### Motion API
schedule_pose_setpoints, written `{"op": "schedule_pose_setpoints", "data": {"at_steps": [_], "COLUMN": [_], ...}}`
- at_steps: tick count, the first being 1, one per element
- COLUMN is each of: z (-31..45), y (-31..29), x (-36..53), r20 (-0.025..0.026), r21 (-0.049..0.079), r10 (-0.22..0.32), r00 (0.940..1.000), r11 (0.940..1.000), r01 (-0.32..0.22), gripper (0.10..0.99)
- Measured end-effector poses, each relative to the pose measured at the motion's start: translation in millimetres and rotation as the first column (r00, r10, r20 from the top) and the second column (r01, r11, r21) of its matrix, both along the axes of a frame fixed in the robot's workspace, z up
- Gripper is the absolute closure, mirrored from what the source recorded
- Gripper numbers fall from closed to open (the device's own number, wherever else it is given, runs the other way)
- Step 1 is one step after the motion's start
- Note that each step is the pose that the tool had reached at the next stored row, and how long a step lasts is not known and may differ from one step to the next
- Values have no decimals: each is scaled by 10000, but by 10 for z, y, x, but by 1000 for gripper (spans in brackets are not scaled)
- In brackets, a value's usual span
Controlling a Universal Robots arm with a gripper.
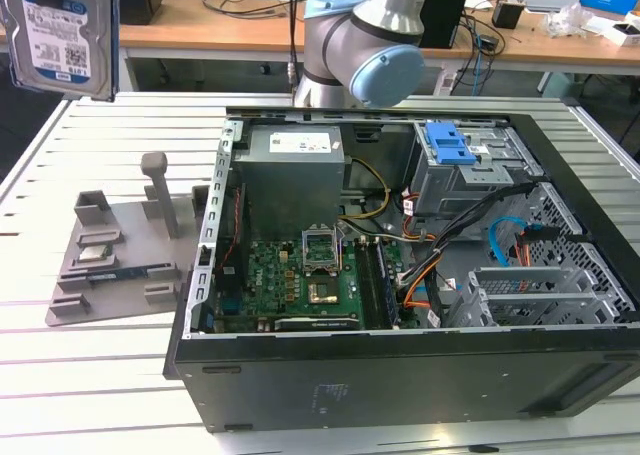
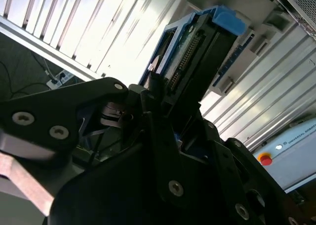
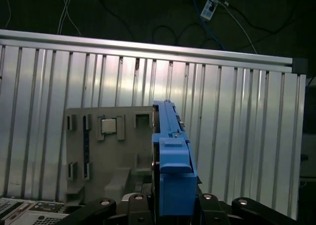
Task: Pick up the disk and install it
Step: 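Pick up the disk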
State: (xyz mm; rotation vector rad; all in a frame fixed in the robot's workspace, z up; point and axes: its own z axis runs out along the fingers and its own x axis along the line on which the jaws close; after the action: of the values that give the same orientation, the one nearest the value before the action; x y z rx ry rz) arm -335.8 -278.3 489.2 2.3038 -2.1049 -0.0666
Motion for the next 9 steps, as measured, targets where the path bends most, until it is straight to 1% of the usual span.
{"op": "schedule_pose_setpoints", "data": {"at_steps": [1, 3, 4, 6, 9], "z": [44, 174, 207, 238, 240], "y": [5, 17, 21, 24, 25], "x": [0, 0, 0, 1, 0], "r20": [1, 2, 0, 1, 1], "r21": [0, -1, -3, -5, -6], "r10": [1, 1, 1, 2, 0], "r00": [10000, 10000, 10000, 10000, 10000], "r11": [10000, 10000, 10000, 10000, 10000], "r01": [-1, -1, -1, -2, 0], "gripper": [722, 722, 722, 722, 722]}}
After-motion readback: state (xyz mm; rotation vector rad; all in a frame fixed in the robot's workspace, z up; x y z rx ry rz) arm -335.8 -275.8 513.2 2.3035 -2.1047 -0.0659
